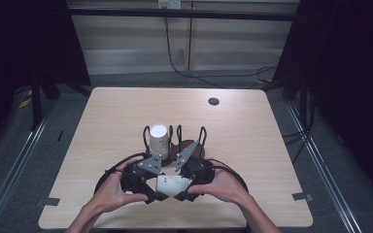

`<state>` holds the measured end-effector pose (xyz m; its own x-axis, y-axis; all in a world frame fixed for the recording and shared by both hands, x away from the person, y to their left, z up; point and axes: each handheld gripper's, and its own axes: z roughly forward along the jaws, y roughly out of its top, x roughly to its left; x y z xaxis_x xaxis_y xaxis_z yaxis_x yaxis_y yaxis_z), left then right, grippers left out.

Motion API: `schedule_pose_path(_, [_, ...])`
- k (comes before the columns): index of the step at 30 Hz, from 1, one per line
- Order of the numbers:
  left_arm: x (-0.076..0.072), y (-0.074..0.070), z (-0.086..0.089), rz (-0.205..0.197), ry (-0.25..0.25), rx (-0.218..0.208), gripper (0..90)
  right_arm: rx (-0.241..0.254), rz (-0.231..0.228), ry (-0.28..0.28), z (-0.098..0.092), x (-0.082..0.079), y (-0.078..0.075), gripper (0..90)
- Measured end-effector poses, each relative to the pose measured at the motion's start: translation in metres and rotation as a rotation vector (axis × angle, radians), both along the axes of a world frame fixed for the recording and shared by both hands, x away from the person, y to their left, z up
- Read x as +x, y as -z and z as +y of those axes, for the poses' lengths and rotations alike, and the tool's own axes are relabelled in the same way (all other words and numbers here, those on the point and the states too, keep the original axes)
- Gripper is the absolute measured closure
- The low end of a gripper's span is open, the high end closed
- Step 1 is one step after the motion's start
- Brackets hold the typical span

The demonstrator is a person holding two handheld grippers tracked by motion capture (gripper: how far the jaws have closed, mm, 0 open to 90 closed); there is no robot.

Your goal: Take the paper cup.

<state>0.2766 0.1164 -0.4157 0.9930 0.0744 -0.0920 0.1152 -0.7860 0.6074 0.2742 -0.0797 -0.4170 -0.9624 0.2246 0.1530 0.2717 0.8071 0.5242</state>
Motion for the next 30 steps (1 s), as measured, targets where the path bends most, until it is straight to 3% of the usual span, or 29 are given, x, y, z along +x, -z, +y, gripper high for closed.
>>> schedule_pose_path(11, [0.0, 0.002, 0.0, 0.021, 0.012, -0.003, 34.9, 0.007, 0.01, -0.013, 0.0, 0.0, 0.002, 28.0])
schedule_pose_path(17, [0.001, 0.003, 0.002, 0.036, 0.013, -0.03, 36.9, 0.021, 0.018, -0.011, -0.003, -0.001, 0.001, 26.9])
schedule_pose_path(25, [0.0, 0.001, 0.003, 0.031, -0.005, -0.047, 36.8, 0.08, -0.01, 0.035, -0.01, -0.001, 0.0, 16.4])
schedule_pose_path(30, [0.001, 0.0, 0.005, 0.035, -0.012, -0.06, 36.8, 0.104, -0.018, 0.049, -0.015, -0.001, -0.001, 15.6])
